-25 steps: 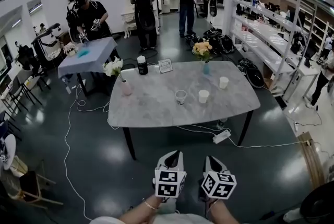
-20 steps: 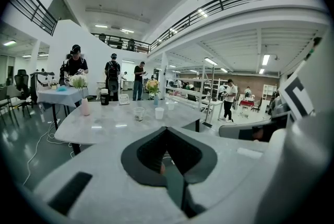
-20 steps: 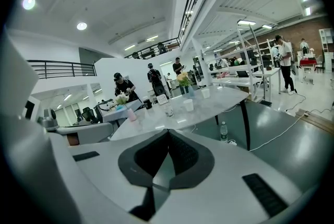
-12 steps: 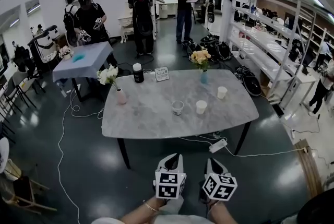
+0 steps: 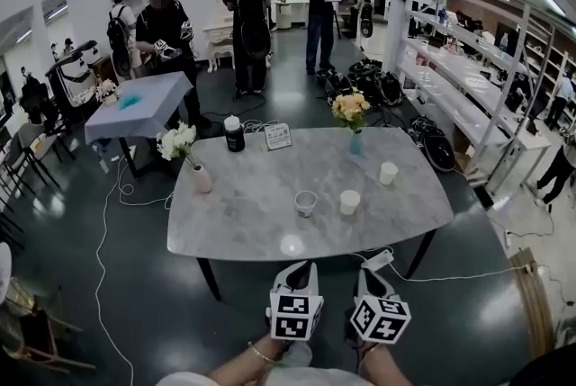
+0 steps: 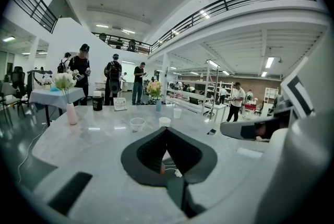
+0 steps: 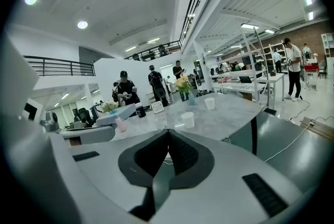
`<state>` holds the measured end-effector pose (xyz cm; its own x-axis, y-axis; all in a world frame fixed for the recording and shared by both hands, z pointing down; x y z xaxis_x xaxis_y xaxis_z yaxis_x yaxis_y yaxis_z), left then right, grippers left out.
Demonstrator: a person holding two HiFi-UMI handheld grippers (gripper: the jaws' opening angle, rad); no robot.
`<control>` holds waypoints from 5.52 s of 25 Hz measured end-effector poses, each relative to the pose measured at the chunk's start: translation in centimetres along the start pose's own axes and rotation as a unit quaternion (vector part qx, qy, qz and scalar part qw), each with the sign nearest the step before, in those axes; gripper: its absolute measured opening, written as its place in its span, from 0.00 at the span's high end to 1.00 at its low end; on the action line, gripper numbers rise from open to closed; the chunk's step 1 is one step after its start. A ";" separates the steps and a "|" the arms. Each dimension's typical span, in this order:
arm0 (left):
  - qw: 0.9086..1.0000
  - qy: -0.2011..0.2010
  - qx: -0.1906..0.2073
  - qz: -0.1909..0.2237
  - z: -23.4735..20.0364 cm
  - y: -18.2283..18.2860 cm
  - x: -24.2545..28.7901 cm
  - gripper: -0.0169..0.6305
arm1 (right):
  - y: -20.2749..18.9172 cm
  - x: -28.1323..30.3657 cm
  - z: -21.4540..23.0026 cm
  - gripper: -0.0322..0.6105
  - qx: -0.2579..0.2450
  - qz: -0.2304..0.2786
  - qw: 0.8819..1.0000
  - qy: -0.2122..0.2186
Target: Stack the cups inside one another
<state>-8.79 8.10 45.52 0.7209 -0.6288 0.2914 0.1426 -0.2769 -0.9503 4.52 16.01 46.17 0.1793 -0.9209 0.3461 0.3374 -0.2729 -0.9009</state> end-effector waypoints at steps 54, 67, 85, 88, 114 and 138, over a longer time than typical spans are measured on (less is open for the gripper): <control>0.992 0.080 -0.067 -0.064 -8.4 1.4 18.3 0.98 | 6.5 21.9 2.7 0.94 -0.035 -0.081 0.993 0.072; 0.981 0.151 -0.093 -0.073 -6.7 1.9 20.9 0.98 | 7.1 25.2 6.3 0.94 -0.048 -0.115 0.983 0.136; 0.975 0.161 -0.102 -0.117 -5.0 -1.7 21.9 0.98 | 4.2 26.6 9.1 0.93 -0.064 -0.156 0.974 0.152; 0.972 0.168 -0.108 -0.126 -5.2 -2.4 21.7 0.98 | 3.7 27.2 9.3 0.91 -0.066 -0.160 0.973 0.150; 0.963 0.177 -0.126 -0.160 -5.5 -7.2 21.8 0.98 | -0.7 32.5 11.2 0.62 -0.108 -0.189 0.969 0.118; 0.958 0.178 -0.131 -0.184 -6.8 -8.7 22.6 0.98 | -0.7 36.6 10.5 0.58 -0.142 -0.168 0.969 0.116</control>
<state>1.59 -8.65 61.11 0.3706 -0.6487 0.6647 0.1345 -0.6707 -0.7295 20.54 -14.60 62.26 -0.1209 -0.7960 0.5931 0.0676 -0.6027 -0.7951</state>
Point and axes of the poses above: the fingertips, and each gripper's own axes: x forward along the fingers, z to its right, y out of its top, the point moved 4 cm from there along -x, backward along the fingers
